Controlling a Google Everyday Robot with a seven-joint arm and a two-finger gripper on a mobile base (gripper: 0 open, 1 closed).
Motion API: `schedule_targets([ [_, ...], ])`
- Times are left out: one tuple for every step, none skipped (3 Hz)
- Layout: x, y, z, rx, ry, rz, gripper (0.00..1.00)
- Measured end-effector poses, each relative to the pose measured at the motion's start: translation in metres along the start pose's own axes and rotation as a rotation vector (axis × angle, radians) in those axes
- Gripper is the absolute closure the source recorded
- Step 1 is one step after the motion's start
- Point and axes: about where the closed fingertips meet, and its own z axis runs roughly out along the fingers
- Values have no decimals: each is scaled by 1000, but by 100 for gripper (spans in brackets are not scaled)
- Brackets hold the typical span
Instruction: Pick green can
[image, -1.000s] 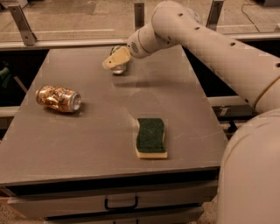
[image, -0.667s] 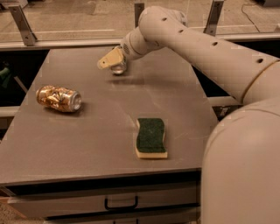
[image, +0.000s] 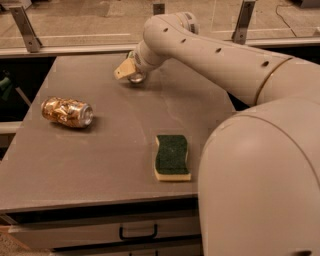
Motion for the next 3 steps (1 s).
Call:
schedule_targets([
  [0,-5,-1,24,-1,9,42],
  [-11,0,-11,-1,-43,-28,65],
  [-26,6,-28,-88,-125,-60,88],
])
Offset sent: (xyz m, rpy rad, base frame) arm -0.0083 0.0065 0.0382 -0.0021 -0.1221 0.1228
